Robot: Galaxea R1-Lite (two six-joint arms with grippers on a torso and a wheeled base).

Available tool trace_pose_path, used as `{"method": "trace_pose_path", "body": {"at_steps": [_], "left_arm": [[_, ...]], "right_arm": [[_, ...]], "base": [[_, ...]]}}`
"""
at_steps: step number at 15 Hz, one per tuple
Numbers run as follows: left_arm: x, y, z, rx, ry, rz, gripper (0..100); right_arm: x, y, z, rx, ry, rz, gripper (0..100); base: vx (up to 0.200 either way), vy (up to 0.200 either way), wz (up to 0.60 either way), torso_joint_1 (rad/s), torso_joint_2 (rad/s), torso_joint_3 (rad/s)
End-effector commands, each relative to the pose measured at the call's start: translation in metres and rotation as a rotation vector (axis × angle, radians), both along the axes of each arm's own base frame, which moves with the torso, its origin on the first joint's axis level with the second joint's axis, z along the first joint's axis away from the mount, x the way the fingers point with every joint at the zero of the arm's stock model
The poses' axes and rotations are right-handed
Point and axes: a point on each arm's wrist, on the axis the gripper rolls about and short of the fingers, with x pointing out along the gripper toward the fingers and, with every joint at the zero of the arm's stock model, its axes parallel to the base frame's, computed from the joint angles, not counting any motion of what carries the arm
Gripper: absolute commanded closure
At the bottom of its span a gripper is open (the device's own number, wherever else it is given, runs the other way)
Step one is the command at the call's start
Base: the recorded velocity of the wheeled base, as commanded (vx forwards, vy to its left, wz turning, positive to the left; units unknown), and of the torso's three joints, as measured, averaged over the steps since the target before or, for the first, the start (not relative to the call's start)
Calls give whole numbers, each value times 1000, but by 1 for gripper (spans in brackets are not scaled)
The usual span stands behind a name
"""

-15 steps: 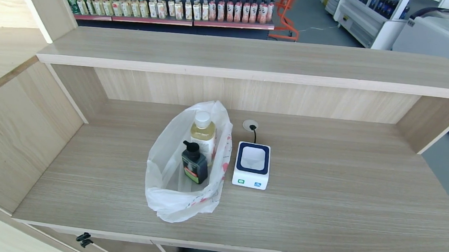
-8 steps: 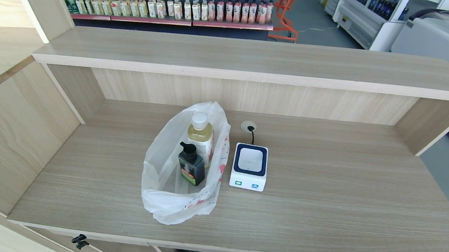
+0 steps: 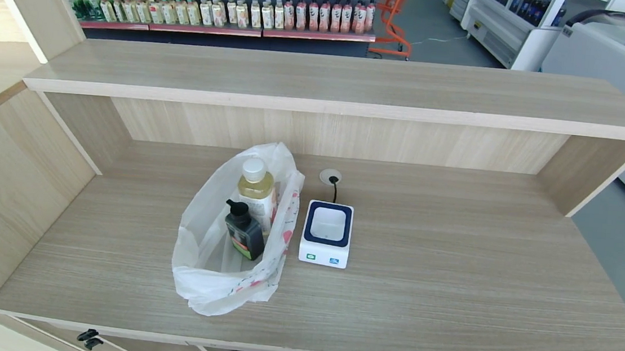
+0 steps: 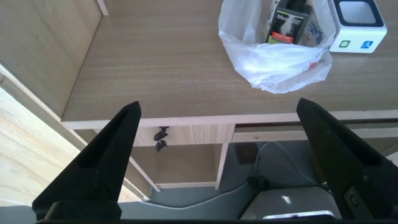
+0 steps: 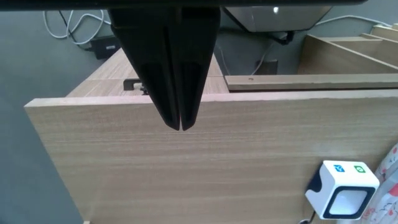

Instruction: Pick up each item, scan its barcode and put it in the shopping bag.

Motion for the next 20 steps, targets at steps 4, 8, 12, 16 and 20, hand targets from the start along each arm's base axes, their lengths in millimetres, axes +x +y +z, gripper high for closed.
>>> {"method": "trace_pose_path", "body": {"at_steps": [4,8,12,16,20], "left_arm": [[0,0,0,1,2,-1,0],[0,0,0,1,2,-1,0],[0,0,0,1,2,-1,0],[0,0,0,-1,3,-1,0],[0,0,-1,-1,4,-1,0]], "right_arm": [[0,0,0,3,2,-1,100],[0,0,0,1,2,-1,100],[0,0,0,3,2,-1,100],[0,0,0,-2,2,-1,100],[0,0,0,-2,2,-1,100]], "base": [[0,0,0,0,0,0],[0,0,0,0,0,0],[0,0,0,0,0,0],[0,0,0,0,0,0],[0,0,0,0,0,0]]}}
